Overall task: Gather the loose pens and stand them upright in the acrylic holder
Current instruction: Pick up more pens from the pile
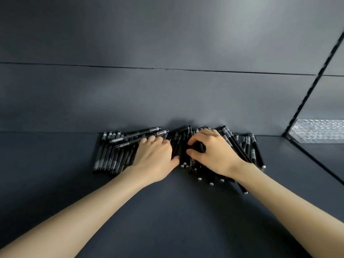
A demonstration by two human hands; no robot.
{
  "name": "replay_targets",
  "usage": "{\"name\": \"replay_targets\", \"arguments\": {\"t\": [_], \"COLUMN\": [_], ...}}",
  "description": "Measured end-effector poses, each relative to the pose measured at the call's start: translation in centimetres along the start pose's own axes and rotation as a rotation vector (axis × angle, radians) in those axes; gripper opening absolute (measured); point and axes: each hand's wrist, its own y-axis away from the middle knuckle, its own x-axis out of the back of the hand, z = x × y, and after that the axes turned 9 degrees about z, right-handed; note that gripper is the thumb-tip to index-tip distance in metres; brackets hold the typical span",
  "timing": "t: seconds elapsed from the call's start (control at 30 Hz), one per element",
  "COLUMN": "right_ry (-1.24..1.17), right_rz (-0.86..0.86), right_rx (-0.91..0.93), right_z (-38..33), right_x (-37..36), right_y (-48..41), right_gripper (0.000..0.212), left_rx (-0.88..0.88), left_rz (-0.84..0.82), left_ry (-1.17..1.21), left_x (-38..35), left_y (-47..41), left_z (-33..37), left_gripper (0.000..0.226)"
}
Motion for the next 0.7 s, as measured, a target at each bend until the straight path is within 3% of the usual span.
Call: {"name": "replay_targets", "arguments": {"t": [0.23,0.47,0.53,0.63,0.7], "right_ry": [-0.002,-0.077,-0.226,-0.762,-0.960], "right_rz": [0.050,0.116,0.110,0.010,0.017], "right_rx": [-0.035,-0.053,-0.132,-0.292,-0.338], "right_z": [-0.2,-0.3,-0.8,-1.7,-1.9], "right_x": [-0.5,-0.2,0.5,1.4,1.5], "right_y": [0.1,0.2,0.1,-0.1,-0.1], "right_gripper": [0.022,0.023,0.031,0.042,0.034], "left_rx": [0.021,0.056,0.065,0.019,-0.062], "left_rz": [-0.074,0.091,0.139,0.017,-0.053], "left_ry": [0.011,0.104,0.333,0.777,0.889], "left_x": [0.2,1.1,1.7,2.3,2.1], "left_y": [-0.3,-0.2,0.0,0.8,1.1], "left_z": [-0.1,-0.9,-0.8,0.5,1.3], "left_gripper": [0.034,0.026,0.030,0.027,0.020]}}
